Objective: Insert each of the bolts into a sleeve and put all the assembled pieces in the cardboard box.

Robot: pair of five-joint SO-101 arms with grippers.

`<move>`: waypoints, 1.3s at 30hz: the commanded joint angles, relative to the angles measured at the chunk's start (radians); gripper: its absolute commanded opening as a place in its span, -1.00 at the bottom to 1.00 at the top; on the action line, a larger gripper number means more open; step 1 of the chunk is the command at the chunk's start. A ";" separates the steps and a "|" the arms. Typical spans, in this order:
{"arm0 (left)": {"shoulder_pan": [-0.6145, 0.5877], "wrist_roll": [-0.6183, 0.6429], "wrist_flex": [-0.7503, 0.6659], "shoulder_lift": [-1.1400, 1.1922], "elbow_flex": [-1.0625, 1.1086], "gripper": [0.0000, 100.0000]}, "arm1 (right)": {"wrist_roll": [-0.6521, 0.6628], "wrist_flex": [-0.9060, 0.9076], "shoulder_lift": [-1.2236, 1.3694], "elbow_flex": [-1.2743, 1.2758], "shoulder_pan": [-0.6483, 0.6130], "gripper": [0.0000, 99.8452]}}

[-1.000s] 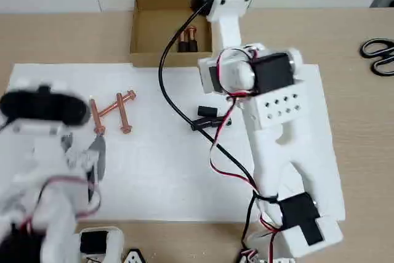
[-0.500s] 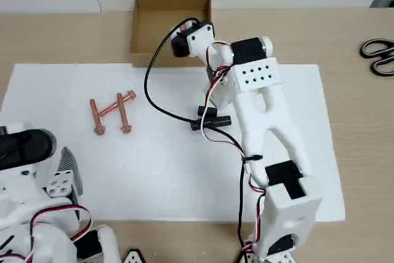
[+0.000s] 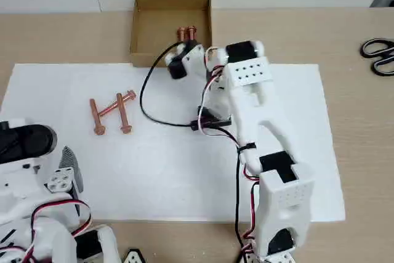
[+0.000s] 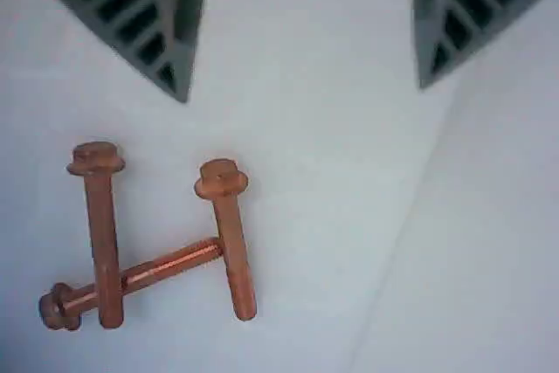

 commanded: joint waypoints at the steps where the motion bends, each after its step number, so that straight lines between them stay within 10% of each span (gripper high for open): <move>1: -0.003 0.002 -0.032 0.006 0.004 -0.68 | 0.055 0.012 -0.005 0.008 -0.015 -0.53; 33: -0.003 0.005 -0.034 0.006 0.004 -0.68 | 0.138 -0.025 0.206 0.008 -0.013 -0.53; 39: -0.003 0.005 -0.034 0.006 0.004 -0.68 | 0.137 -0.024 0.217 0.008 -0.004 -0.81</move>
